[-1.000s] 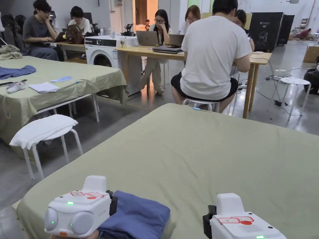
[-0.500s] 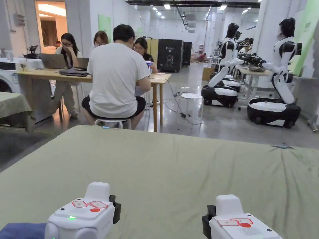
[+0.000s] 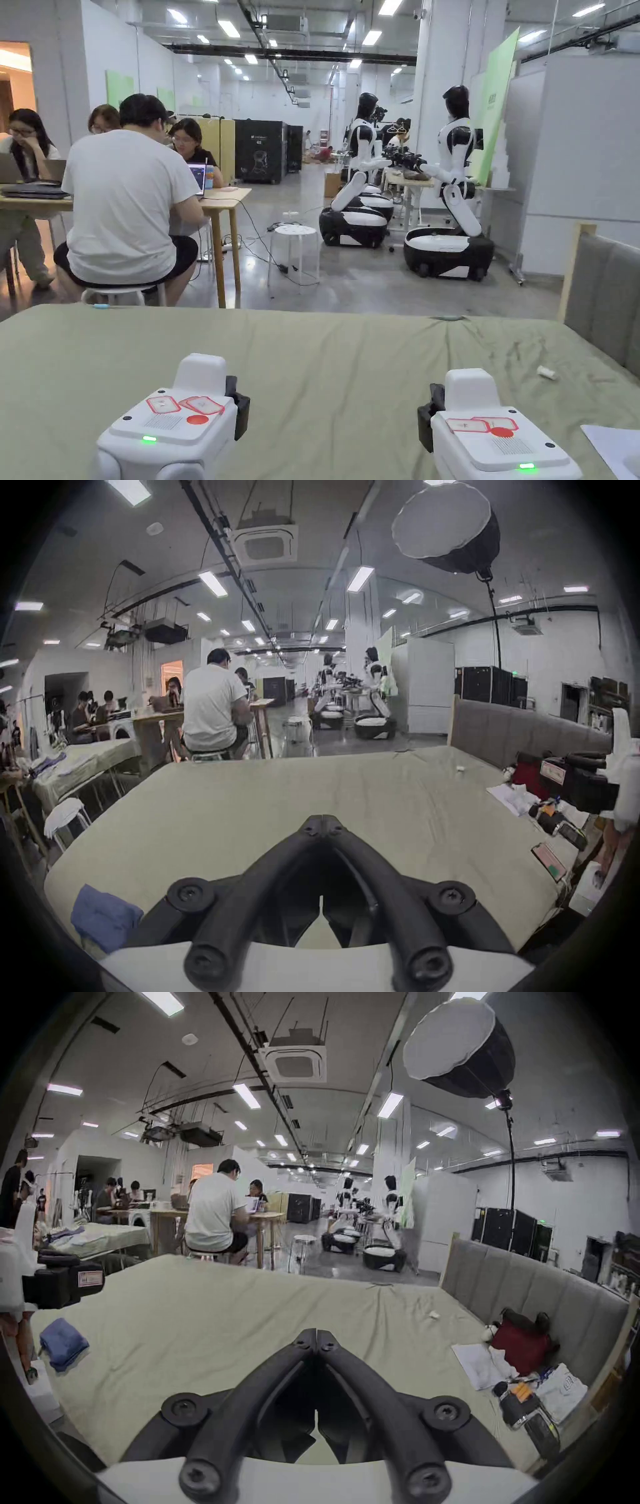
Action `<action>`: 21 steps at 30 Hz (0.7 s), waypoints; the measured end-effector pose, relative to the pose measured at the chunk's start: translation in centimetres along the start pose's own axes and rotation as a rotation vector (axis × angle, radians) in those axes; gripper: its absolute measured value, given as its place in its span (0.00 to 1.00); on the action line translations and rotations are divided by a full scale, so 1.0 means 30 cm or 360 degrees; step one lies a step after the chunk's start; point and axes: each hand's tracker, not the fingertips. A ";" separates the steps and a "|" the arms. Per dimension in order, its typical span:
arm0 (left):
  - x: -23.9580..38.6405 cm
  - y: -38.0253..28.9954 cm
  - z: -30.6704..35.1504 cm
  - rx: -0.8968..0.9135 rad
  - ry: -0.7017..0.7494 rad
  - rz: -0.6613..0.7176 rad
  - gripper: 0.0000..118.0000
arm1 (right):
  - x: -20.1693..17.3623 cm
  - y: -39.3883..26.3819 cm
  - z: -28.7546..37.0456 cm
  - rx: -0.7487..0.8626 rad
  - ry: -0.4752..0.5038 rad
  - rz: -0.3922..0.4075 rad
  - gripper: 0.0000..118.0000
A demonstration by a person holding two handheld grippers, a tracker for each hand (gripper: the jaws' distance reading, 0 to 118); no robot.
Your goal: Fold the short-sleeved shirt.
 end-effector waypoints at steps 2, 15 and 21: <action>0.008 0.018 0.005 0.0012 -0.0014 0.0015 0.00 | 0.008 -0.008 -0.033 0.0021 0.0009 -0.0013 0.00; -0.074 0.002 0.035 0.0100 0.0135 -0.0013 0.00 | -0.044 -0.005 -0.059 0.0097 0.0063 -0.0009 0.00; -0.085 -0.003 0.088 0.0267 0.0163 -0.0027 0.00 | -0.063 0.008 0.001 0.0209 0.0024 -0.0032 0.00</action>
